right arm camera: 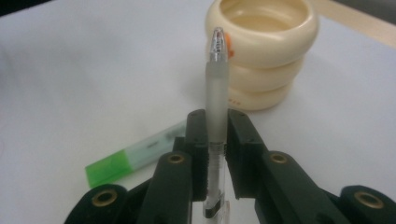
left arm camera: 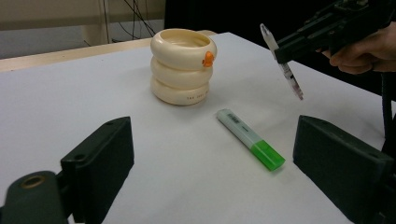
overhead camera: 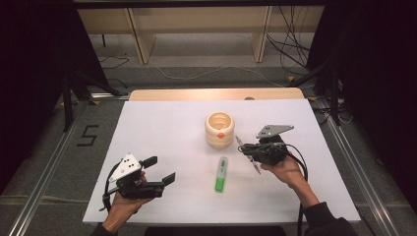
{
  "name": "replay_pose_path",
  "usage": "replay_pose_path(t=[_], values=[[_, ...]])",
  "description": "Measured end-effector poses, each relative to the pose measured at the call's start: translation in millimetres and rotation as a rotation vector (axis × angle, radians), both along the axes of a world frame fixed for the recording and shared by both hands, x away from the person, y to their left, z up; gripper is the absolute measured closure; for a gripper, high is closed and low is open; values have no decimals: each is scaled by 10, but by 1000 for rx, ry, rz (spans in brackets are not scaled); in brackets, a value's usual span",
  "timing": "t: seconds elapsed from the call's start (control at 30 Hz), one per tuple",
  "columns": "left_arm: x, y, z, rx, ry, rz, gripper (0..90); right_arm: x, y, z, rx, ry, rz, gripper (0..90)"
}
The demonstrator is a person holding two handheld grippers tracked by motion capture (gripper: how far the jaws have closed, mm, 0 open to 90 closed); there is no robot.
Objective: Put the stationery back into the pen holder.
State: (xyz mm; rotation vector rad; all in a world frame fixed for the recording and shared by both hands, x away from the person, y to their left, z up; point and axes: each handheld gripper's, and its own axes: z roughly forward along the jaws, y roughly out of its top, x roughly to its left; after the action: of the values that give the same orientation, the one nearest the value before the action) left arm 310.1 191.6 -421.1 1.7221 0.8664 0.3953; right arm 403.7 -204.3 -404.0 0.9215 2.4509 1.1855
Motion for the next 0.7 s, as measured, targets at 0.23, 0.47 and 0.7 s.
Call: replay_pose_path(t=[0.23, 0.47, 0.7], values=[[-2, -2, -1, 0, -2, 1, 119, 6, -46, 36, 81, -25, -57, 802], [0, 0, -1, 2, -1, 2, 119, 17, -78, 57, 153, -43, -104, 802], [-1, 3, -1, 2, -3, 5, 119, 37, -82, 130, 230, -63, -162, 802]])
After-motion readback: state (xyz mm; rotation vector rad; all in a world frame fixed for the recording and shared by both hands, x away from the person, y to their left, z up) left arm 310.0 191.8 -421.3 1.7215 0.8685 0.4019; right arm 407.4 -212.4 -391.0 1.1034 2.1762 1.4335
